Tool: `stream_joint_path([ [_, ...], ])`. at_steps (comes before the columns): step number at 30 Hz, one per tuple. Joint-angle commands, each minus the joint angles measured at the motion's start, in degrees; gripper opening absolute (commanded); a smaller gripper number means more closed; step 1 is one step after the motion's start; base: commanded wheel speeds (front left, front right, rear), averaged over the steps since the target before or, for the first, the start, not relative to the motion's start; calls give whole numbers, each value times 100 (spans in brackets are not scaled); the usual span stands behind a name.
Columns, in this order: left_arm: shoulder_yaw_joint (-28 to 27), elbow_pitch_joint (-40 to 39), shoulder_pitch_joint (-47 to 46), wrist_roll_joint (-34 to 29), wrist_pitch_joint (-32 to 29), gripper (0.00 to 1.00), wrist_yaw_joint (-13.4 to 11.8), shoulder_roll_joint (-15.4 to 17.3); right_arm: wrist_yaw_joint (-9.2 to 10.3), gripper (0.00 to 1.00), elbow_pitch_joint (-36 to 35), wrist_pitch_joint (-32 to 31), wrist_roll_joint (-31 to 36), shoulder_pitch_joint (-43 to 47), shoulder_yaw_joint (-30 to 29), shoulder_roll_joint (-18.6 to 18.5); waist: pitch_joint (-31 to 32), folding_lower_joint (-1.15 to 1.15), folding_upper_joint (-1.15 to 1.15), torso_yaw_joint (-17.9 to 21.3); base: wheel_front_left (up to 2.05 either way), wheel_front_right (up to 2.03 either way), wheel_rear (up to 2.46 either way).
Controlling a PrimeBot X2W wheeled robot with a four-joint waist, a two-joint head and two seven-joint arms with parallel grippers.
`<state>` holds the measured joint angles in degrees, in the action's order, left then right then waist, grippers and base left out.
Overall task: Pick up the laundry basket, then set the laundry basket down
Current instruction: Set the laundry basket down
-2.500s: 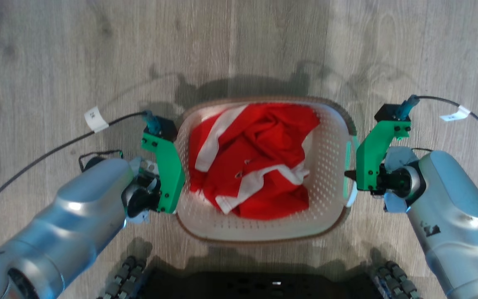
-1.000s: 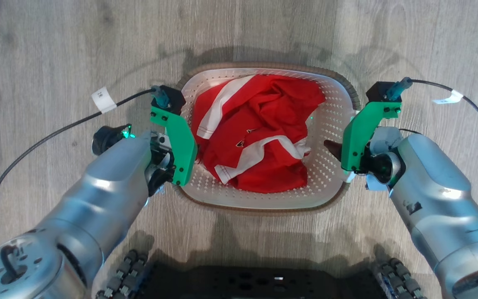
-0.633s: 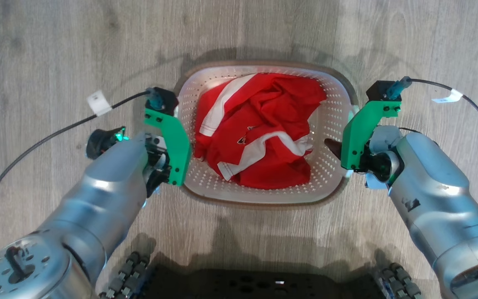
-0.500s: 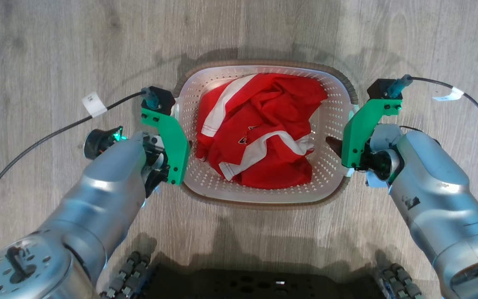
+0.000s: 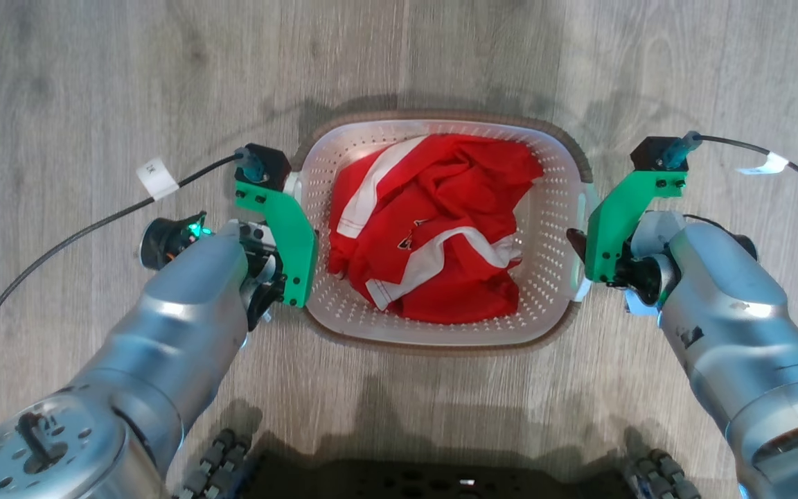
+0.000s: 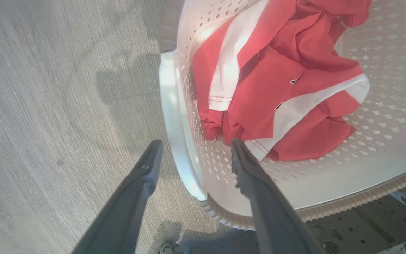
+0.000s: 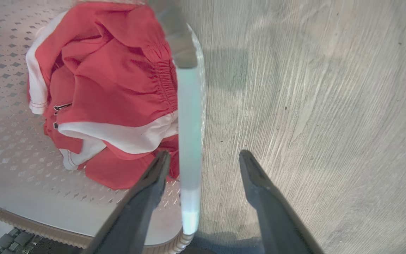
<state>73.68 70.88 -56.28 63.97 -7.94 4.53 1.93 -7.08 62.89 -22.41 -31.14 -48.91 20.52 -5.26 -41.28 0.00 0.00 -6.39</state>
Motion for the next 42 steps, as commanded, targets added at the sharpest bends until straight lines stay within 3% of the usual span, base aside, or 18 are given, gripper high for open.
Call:
stream_joint_path([
  [1,-65,0,64,39,48,100,-22,96,-41,100,-52,48,35,132,69,188,52,0,0,9,0,0,0],
  [8,-71,93,276,91,230,100,-82,96,-41,100,167,220,-58,197,55,229,521,0,0,53,0,0,0],
  [13,-76,168,438,-2,752,100,-80,114,-41,100,-95,590,-402,414,184,235,1086,0,0,104,0,0,0],
  [17,-132,200,554,-39,1515,100,-175,204,-41,100,-562,1226,-759,653,413,236,1651,0,0,207,0,0,0],
  [20,-240,208,634,-22,2062,100,-257,291,-41,100,-752,1984,-655,750,608,237,2053,0,0,302,0,0,0],
  [24,-488,-10,614,-97,2283,100,-421,430,-41,100,-928,2956,-692,868,624,237,2540,0,0,357,0,0,0],
  [29,-1601,-1518,838,-856,2291,100,-949,1006,-41,100,-1223,3679,-677,993,414,237,3018,0,0,428,0,0,0],
  [31,-2206,-2322,1182,-1360,2292,100,-1196,1243,-41,100,-1459,3728,-589,1076,224,237,3161,0,0,467,0,0,0],
  [32,-2852,-3194,1650,-1946,2292,100,-1441,1425,-41,100,-1939,3736,-371,1225,-106,237,3272,0,0,517,0,0,0],
  [33,-3149,-3590,1923,-2226,2292,100,-1536,1483,-41,100,-2207,3737,-244,1347,-240,237,3316,0,0,543,0,0,0],
  [34,-3149,-3590,1923,-2226,2292,100,-1536,1483,-41,100,-2207,3737,-244,1347,-240,237,3316,0,0,543,0,0,0],
  [35,-3686,-4264,2492,-2694,2292,100,-1658,1518,-41,100,-2745,3738,-9,1637,-434,237,3416,0,0,593,0,0,0],
  [38,-4143,-4816,3014,-3092,2293,100,-1695,1487,-41,100,-3249,3739,164,1945,-543,238,3506,0,0,633,0,0,0],
  [42,-4963,-5709,3855,-3759,2293,100,-1675,1261,-41,100,-4068,3739,425,2528,-635,238,3650,0,0,679,0,0,0],
])
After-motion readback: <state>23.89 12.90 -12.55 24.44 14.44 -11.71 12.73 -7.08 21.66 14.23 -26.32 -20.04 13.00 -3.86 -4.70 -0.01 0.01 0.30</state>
